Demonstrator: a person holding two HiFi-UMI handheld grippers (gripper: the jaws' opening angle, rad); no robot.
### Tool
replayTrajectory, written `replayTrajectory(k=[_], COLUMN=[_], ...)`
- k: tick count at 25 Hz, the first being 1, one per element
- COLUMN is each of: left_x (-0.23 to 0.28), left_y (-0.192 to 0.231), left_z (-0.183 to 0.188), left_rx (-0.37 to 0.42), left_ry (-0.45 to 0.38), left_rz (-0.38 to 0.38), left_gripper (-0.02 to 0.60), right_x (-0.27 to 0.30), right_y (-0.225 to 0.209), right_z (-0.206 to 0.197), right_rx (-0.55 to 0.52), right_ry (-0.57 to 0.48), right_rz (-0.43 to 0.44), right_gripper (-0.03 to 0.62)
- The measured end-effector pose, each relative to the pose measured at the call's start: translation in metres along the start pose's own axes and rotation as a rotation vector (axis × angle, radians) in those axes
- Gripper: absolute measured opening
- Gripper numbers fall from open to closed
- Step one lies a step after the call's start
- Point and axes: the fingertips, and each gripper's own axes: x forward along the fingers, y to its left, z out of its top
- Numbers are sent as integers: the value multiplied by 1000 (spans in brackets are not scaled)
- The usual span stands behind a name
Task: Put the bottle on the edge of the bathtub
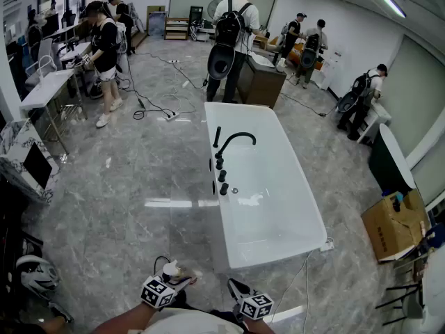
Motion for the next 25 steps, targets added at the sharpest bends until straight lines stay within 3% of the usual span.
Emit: replayTrajectory(k=[7,17,25], left_x=[-5,-17,-13], left_y=[-26,-52,-48], left_z=[-4,-32,-24], left_rx=[-28,-65,-41], left_ry=[-43,-30,-14], left_rz=[51,129,133], left_gripper=[218,218,219], right_x=[-29,-55,-51], right_y=[-3,-10,-13], right_z=[-10,-35,-16], right_rx=[-39,-46,-34], right_ry=[21,55,12], right_rz=[16,24,18], right_gripper=[6,6,6])
